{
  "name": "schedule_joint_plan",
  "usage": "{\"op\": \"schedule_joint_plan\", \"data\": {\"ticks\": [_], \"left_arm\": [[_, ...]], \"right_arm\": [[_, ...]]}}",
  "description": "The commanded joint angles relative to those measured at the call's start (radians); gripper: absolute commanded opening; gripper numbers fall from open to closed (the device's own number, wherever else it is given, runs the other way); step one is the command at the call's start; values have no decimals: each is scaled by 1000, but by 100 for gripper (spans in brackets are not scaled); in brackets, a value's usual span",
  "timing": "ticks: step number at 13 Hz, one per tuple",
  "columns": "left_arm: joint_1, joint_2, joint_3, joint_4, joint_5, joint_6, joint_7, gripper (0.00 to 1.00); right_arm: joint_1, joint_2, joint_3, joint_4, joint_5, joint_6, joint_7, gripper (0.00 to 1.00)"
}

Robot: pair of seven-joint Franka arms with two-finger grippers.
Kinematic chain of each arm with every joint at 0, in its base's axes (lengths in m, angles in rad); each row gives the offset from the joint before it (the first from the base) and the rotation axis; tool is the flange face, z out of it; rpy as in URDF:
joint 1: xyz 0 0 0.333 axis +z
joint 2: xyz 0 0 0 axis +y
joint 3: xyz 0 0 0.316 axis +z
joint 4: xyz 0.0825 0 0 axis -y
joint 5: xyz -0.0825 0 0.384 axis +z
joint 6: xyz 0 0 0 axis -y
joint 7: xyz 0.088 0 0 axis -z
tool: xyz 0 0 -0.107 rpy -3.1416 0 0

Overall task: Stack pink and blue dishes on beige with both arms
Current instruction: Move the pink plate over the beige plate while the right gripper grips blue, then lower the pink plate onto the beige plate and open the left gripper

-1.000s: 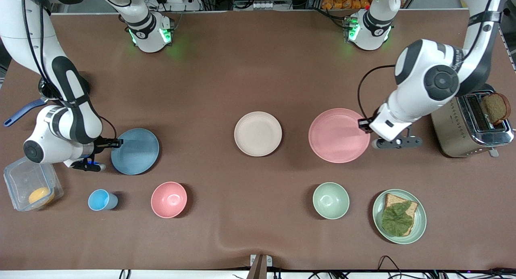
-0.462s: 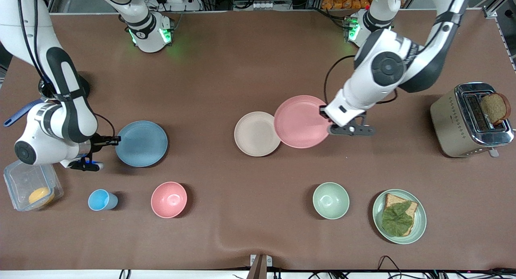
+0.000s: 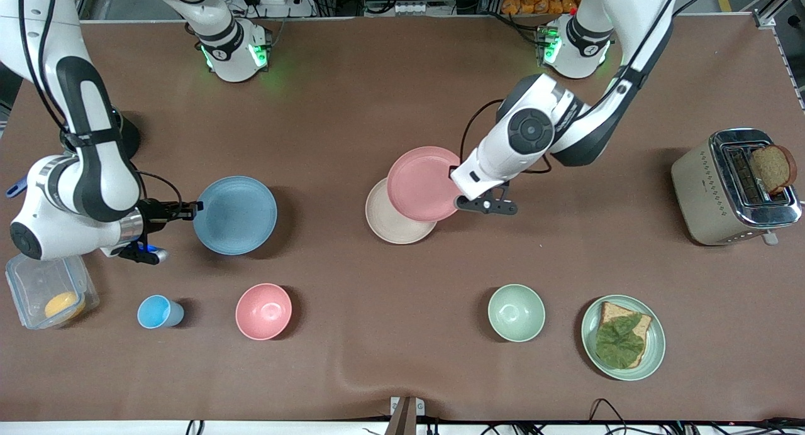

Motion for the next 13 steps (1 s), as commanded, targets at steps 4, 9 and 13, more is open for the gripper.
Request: {"op": "schedule_joint_plan", "data": {"ticks": [4,9,13], "left_arm": [[-20,117,3,32,19,84,-15,0],[-31,183,7,66,30,98,-13,0],[-49,218,9,95,30,108,-20,0]], "right_arm": [[-35,53,5,-3,99,-40,-6,0],[-35,62,5,-3,116,-54,-6,0],[-34,64,5,-5,128,-59,-6,0]]}}
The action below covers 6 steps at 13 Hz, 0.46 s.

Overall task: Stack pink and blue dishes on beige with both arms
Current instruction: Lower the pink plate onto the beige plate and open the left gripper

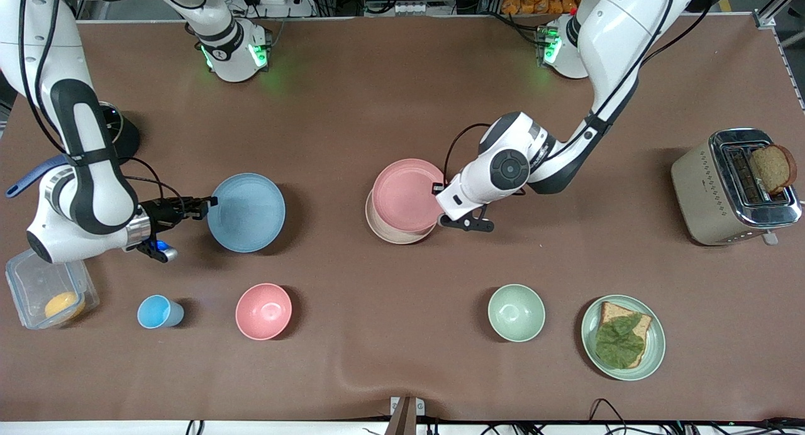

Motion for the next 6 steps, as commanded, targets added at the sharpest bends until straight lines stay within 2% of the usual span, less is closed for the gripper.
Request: {"op": "schedule_joint_plan", "data": {"ticks": [1,3,6], "left_arm": [[-16,33,5,34,23,14,-20,0],[-18,48,11,42,23,34,-20,0],[-82,51,73,42,22,58,-20,0]], "right_arm": [[-8,2,5,-1,32,-15,-4,0],[-8,2,5,-7,35,-15,-6,0],[-11,4,5,-7,37,-15,-7,0]]}}
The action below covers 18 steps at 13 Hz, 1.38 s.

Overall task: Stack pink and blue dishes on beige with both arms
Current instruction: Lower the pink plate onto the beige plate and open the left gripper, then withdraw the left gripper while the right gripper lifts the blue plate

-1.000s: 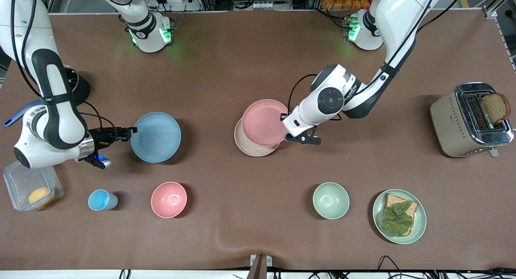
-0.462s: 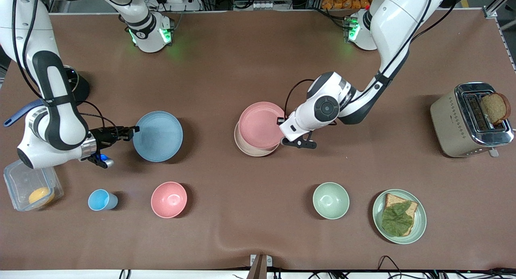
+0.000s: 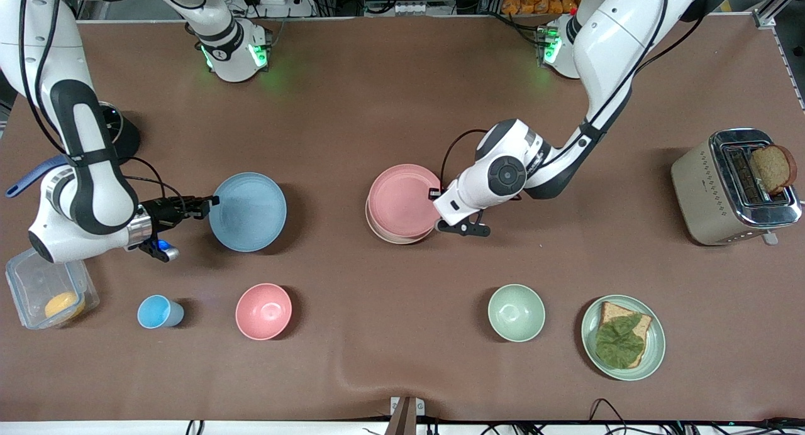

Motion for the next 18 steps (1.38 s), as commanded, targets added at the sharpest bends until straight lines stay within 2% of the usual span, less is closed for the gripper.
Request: {"op": "schedule_joint_plan", "data": {"ticks": [1,5,6,7,8,10,12,16,18], "left_arm": [[-72,14,60,36,20,14,-21,0],[-84,30,63,60,18,14,-41,0],[-84,30,63,60,18,13,-41,11],[-84,36,63,63,18,14,-43,44],[-84,39,63,74,22,14,-44,99],[-82,31,63,89,22,14,-47,100],[-49,-30,63,89,25,2,-41,100],[129,-295,63,89,25,-221,-29,100],[193,-395,65,93,26,-343,21,100]], "right_arm": [[-13,8,5,-2,24,-11,-7,0],[-10,10,5,-2,24,-11,-6,0],[-10,10,5,-2,26,-11,-6,0],[-10,10,5,-4,35,-12,-6,0],[-7,10,5,-3,50,-23,-3,0],[4,10,5,-4,94,-48,9,0],[25,4,5,-30,150,-63,25,0],[198,-31,5,-56,311,-23,238,0],[269,-36,4,-56,343,47,307,0]]}}
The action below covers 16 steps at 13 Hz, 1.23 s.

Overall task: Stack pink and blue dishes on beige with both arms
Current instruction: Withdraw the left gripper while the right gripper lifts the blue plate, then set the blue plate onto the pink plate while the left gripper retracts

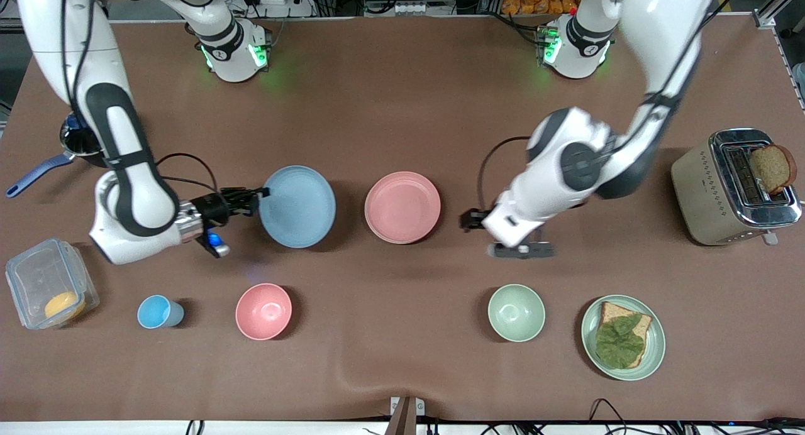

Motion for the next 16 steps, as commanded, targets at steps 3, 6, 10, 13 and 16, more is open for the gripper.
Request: {"op": "schedule_joint_plan", "data": {"ticks": [3,6,10,13,16], "left_arm": [[133,-264,-2,-43,122,-221,270,100],[193,-302,2,44,131,-342,348,100],[210,-300,4,143,131,-431,348,100],[190,-328,68,150,130,-459,351,100],[81,-349,204,147,95,-489,351,100]], "right_arm": [[148,-47,-11,-27,108,123,174,0],[226,-61,-11,-30,108,187,257,0],[286,-66,-9,-51,114,232,273,0],[365,-67,-11,-62,124,307,339,0],[417,-78,-11,-107,124,391,340,0]]}}
